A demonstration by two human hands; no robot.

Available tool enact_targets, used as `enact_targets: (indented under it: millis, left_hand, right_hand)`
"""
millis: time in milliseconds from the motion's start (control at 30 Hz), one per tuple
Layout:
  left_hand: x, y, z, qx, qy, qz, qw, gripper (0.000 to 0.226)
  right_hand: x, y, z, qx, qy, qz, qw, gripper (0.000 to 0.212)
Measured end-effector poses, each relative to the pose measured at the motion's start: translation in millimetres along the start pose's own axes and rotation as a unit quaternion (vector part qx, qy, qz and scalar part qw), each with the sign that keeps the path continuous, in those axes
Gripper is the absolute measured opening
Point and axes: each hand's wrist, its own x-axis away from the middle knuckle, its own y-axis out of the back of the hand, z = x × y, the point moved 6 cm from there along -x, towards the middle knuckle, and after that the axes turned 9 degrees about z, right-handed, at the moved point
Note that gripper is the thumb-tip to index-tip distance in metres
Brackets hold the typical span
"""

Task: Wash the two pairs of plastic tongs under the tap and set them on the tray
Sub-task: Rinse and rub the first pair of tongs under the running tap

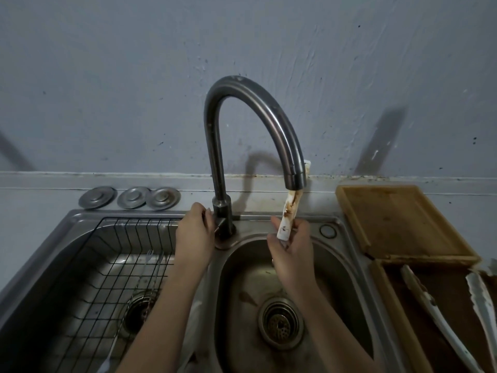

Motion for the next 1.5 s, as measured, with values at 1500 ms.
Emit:
enact_targets:
  millis: [1500]
  left_hand:
    - [73.2,-43.1,-55.7,0.288,-0.049,0.179,0.939,0.022]
  right_hand:
    - [14.2,-2.1,-29.0,0.023,-0.044,0.058,0.997,0.012]
